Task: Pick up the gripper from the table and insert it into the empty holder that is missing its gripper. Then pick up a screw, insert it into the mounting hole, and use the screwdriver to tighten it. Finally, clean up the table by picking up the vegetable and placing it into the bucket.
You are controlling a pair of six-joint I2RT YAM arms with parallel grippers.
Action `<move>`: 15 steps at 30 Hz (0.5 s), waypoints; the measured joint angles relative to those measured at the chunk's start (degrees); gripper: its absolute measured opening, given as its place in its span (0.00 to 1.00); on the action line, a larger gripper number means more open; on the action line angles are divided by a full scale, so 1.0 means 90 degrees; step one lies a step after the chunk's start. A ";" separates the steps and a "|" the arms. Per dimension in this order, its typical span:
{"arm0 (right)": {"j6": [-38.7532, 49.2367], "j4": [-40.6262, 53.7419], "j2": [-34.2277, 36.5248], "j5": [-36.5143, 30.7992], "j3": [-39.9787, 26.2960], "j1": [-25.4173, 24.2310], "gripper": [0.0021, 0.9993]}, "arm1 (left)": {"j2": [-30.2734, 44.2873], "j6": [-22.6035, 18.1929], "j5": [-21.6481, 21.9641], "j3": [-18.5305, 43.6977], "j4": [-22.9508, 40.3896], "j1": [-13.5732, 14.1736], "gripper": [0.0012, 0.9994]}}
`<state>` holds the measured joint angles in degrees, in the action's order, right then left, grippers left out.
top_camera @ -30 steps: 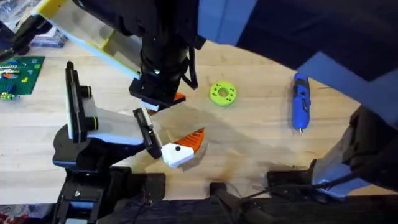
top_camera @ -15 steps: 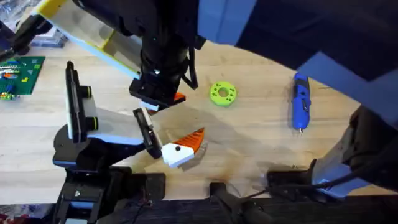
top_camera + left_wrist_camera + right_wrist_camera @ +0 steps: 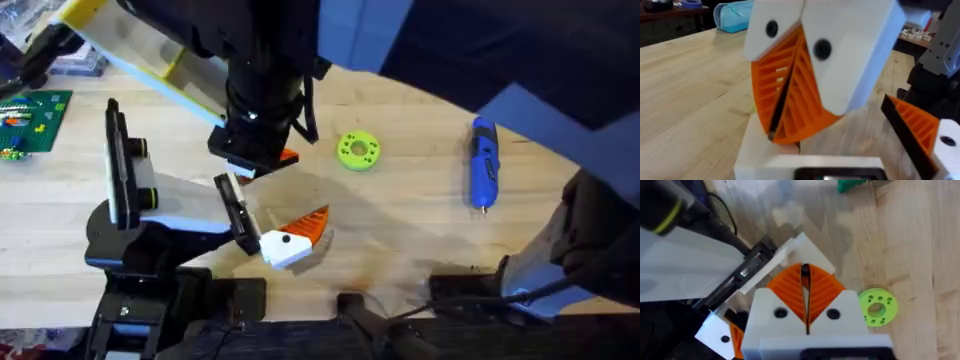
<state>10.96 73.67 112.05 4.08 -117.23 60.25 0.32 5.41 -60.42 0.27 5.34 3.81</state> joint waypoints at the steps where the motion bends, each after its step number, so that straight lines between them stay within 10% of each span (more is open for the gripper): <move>1: 0.0000 -0.0002 0.0000 0.0000 0.0000 0.0000 0.00 | -0.0002 0.0000 0.0000 0.0000 0.0000 0.0000 0.99; 5: 0.0000 -0.0002 0.0000 0.0000 0.0000 0.0000 0.00 | -0.0002 0.0000 0.0002 0.0000 0.0000 0.0000 0.99; 12: 0.0027 0.0090 -0.0005 -0.0211 -0.0002 -0.0107 0.96 | 0.0000 0.0002 -0.0002 0.0000 0.0002 0.0000 0.99; 15: 0.0022 0.0095 -0.0010 -0.0187 -0.0002 -0.0170 0.99 | -0.0002 0.0002 0.0000 0.0000 0.0002 0.0000 0.99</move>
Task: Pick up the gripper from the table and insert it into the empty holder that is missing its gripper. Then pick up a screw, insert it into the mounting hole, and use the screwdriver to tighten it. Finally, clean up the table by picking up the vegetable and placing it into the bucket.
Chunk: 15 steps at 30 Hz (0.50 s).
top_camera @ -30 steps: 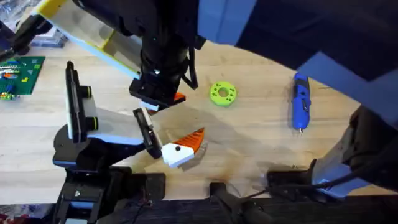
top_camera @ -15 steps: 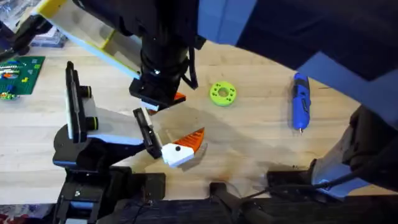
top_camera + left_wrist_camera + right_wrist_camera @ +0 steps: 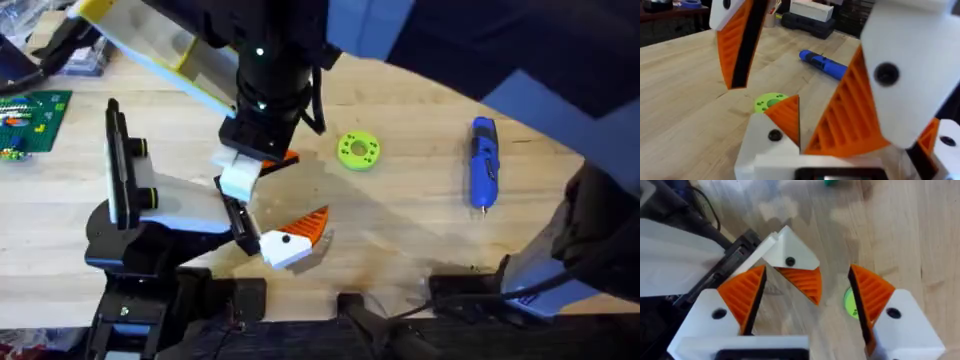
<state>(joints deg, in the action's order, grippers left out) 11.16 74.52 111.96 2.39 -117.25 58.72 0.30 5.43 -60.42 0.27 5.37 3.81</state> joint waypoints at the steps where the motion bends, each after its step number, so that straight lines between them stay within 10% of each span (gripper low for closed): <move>1: 0.0000 0.0000 -0.0009 -0.0002 0.0000 0.0002 0.99 | 0.0000 -0.0004 -0.0002 0.0000 -0.0002 0.0000 0.99; 15: -0.0013 0.0434 -0.0242 0.0160 0.0005 -0.0039 0.99 | 0.0000 -0.0032 0.0002 0.0000 -0.0007 0.0000 0.99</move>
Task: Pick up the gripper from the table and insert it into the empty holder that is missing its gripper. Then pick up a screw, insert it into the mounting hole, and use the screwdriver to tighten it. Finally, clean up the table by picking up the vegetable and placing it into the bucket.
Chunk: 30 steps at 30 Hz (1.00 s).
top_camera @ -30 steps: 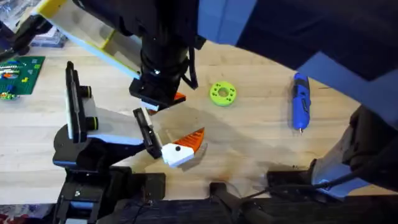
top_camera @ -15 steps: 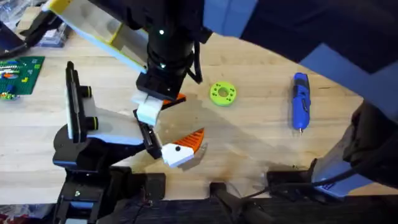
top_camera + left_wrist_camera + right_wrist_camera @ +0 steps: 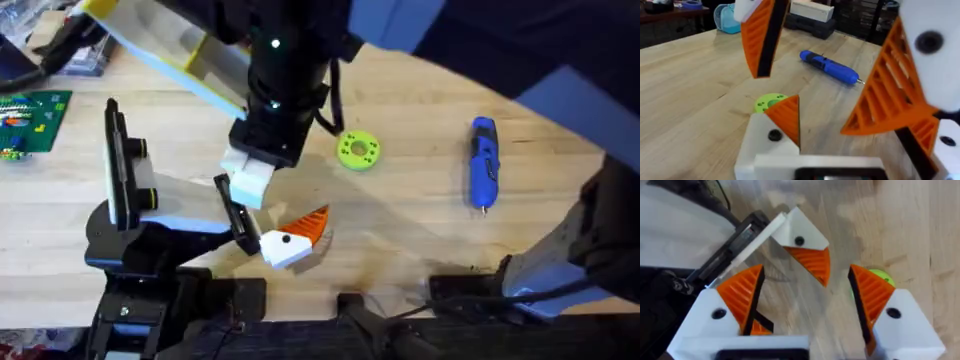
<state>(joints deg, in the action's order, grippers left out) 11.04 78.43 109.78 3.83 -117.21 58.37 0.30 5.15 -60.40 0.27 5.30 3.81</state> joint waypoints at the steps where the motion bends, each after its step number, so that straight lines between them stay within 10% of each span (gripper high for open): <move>1: -0.0010 0.0029 -0.0058 0.0016 0.0002 -0.0028 0.99 | 0.0000 0.0000 0.0000 0.0000 0.0000 0.0000 0.99; 30: -0.1217 0.0330 -0.1246 0.0039 0.0856 -0.0975 0.99 | 0.0000 -0.0002 0.0019 0.0000 -0.0015 0.0000 0.99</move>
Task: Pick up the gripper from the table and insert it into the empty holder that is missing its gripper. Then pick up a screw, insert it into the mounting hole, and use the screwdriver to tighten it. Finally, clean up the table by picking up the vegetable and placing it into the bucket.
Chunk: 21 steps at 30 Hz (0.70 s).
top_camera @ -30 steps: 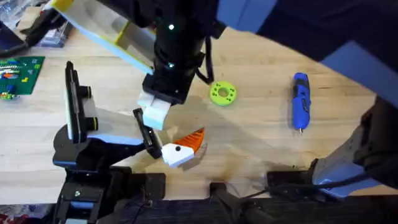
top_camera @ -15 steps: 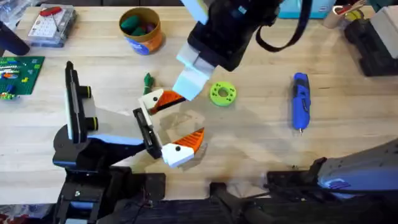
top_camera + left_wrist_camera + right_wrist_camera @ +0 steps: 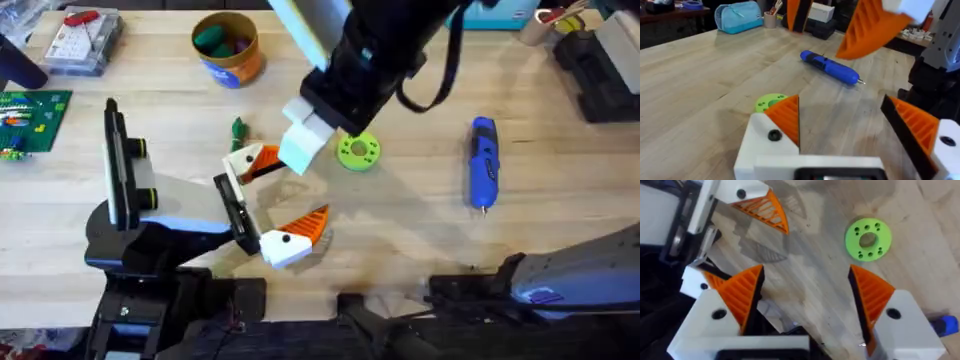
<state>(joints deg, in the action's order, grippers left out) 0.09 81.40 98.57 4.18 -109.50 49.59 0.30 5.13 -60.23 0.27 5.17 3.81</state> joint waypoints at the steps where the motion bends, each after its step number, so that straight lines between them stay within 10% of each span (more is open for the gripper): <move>1: -0.0079 -0.0063 -0.0010 0.0000 0.0153 0.0007 0.99 | 0.0000 0.0000 0.0000 0.0000 0.0000 0.0000 0.99; 21: -0.0489 -0.0332 -0.0979 0.0475 0.0846 0.0135 0.99 | 0.0000 -0.0099 0.0000 0.0000 0.0000 0.0000 0.99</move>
<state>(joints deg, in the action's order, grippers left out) -4.31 78.41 89.76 8.45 -101.89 50.81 0.30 4.24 -60.23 0.27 5.17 3.81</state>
